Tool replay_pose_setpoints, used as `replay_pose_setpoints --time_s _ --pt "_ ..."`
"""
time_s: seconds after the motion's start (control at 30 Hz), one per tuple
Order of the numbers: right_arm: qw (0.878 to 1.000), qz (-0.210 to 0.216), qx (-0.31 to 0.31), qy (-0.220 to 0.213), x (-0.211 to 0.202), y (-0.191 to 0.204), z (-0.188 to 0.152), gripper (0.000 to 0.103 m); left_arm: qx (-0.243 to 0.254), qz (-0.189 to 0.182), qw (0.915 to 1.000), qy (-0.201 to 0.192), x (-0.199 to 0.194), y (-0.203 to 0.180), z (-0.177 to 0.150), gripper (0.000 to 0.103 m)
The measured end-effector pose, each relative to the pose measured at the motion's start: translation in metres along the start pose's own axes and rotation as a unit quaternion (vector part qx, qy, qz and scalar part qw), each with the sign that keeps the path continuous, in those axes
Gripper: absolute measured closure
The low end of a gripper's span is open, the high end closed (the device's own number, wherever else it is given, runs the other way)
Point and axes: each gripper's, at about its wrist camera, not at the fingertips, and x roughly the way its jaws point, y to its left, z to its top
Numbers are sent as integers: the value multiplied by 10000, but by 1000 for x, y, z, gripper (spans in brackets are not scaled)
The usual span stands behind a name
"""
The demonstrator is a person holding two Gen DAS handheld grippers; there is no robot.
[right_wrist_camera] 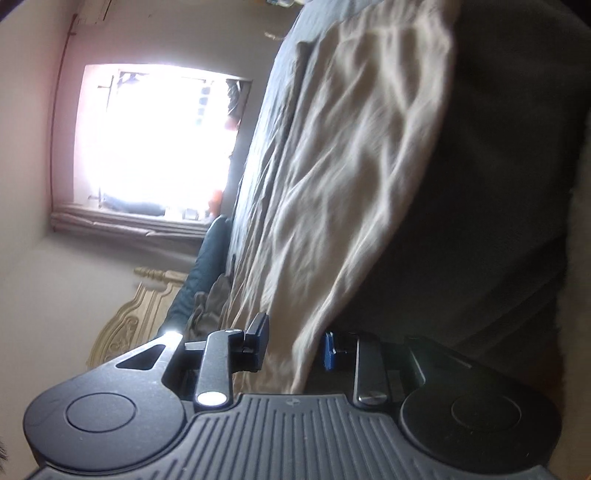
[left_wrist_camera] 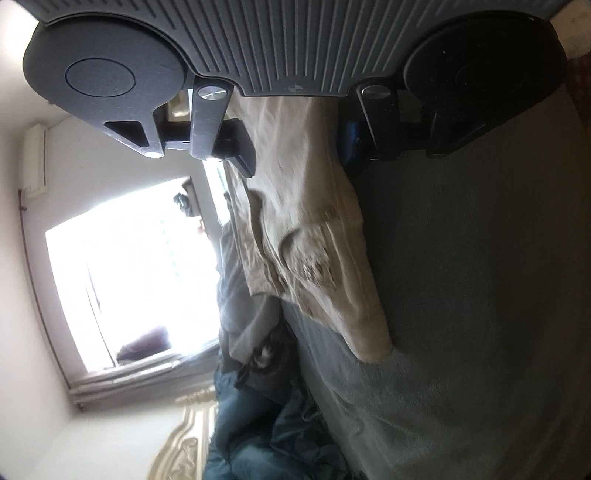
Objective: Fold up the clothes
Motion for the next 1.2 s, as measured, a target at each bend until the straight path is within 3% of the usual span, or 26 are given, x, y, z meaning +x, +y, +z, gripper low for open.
replay_pose_setpoints --time_s 0.1,0.23,0.27,0.33,0.53,0.83,1.03,1.2 --pt "9999 28 119 -51 2 -3 3 80 102 13 9999 63 7 -2 3 68" --pt "9995 -54 -293 -46 5 9 1 91 335 -56 9992 200 5 -5 7 88" --pt "9992 -76 -383 -59 6 13 3 99 372 -70 9991 195 4 -7 8 90" --pt "9983 -85 -579 -85 7 22 6 100 452 -113 9988 133 3 -13 11 93" --pt "9925 -13 -1203 -235 16 66 19 100 800 -321 9961 -159 8 -50 16 94" --pt "9728 136 -2261 -490 41 143 58 100 1449 -609 9865 -468 60 -124 28 94" --pt "9620 98 -2670 -569 70 175 92 100 1881 -533 9794 -505 109 -164 34 94" --pt "9602 -77 -2746 -510 110 187 126 100 2277 -209 9730 -301 164 -188 31 94"
